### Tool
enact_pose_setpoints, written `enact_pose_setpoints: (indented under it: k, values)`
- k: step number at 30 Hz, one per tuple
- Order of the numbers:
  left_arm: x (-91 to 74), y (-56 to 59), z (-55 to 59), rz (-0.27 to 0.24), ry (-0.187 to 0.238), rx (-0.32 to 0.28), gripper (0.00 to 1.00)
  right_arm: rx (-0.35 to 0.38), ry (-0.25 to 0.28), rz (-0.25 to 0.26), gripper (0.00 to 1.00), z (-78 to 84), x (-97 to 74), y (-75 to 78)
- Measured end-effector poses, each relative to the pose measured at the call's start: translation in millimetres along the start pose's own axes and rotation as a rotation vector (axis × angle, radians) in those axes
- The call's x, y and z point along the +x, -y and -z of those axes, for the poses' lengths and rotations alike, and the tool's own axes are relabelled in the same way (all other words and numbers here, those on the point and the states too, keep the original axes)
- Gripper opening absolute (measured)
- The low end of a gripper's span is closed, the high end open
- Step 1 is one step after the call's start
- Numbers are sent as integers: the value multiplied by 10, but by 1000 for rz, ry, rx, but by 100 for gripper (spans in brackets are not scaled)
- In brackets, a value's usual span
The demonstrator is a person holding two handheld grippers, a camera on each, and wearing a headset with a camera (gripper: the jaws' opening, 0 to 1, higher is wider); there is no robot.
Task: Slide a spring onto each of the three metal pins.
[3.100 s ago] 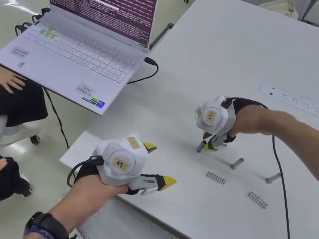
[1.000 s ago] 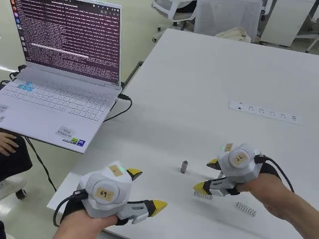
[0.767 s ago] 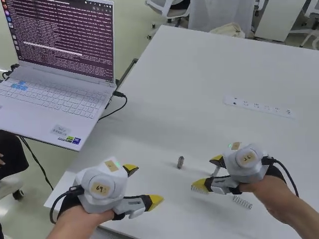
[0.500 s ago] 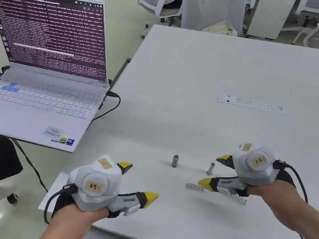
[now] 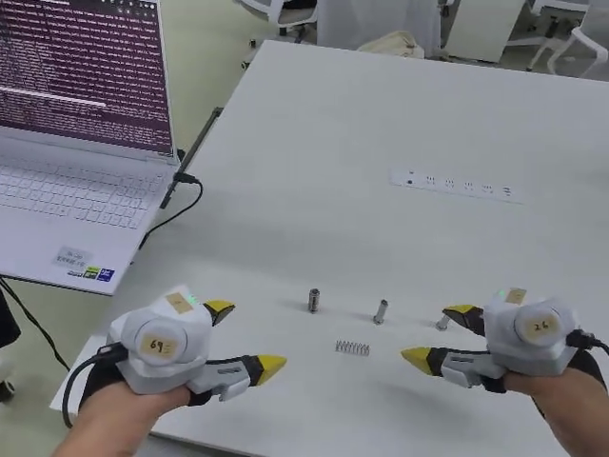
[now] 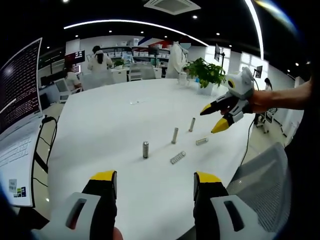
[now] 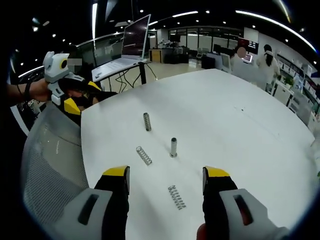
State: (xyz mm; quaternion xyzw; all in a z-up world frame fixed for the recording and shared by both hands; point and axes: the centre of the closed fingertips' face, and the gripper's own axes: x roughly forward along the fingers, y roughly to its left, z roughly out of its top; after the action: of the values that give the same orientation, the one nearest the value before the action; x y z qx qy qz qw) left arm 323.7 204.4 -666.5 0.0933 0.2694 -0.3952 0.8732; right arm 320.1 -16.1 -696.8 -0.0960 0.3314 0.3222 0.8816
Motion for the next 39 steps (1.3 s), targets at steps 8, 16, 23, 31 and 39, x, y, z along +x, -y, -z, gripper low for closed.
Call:
enact_pose_setpoints:
  k: [8,16,23,31,39]
  values:
    - [48,5,-38,10,-5,13,58,47,11,28,60,153,-166,2]
    - [60,13,-71,19,-4,14,60,84,34,60,65,233,-338,-18]
    - [50,19,-65,24,-9,17,62,106,42,82,66,292,-448,24]
    - [56,32,-23,33,-27,24,62,133,40,82,69,370,-498,-16]
    - [124,65,-54,47,-33,35,63,146,35,73,72,404,-530,-78]
